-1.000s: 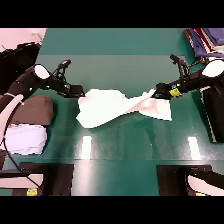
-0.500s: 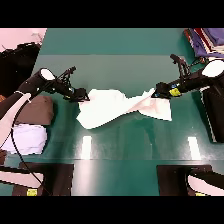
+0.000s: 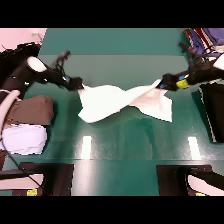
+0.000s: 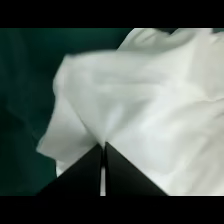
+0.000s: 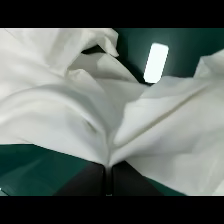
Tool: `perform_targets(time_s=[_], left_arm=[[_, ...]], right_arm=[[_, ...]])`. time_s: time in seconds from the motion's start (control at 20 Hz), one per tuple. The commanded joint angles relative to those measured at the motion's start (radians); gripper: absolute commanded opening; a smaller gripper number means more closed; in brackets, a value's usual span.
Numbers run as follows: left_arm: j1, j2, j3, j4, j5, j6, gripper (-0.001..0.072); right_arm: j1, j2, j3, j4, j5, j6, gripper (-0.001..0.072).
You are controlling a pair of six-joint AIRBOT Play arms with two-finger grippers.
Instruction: Fold the shirts.
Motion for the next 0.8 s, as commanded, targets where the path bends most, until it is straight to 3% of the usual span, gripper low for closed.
perform_targets(time_s=[0.0, 0.15, 0.35, 0.5, 0.75], left_arm=[[0.001, 0.201, 0.17, 0.106, 0.018, -0.005, 0.0024], [0.0, 0.381, 0.332, 0.117, 0.021, -0.008, 0.0024], [0.0, 0.535, 0.485, 0.116, 0.019, -0.04, 0.0024], [0.0, 0.561, 0.59, 0.116, -0.008, -0.085, 0.0023], [0.0, 0.553, 0.642, 0.143, 0.025, -0.084, 0.0023]], right_arm=[[-0.037, 0.088, 0.162, -0.052, 0.01, -0.006, 0.0016], [-0.04, 0.209, 0.274, -0.171, 0.013, -0.005, 0.0016], [-0.04, 0.357, 0.343, -0.208, 0.016, -0.005, 0.0016], [-0.04, 0.431, 0.346, -0.208, 0.021, -0.004, 0.0016], [-0.04, 0.445, 0.346, -0.26, 0.071, 0.072, 0.0015]])
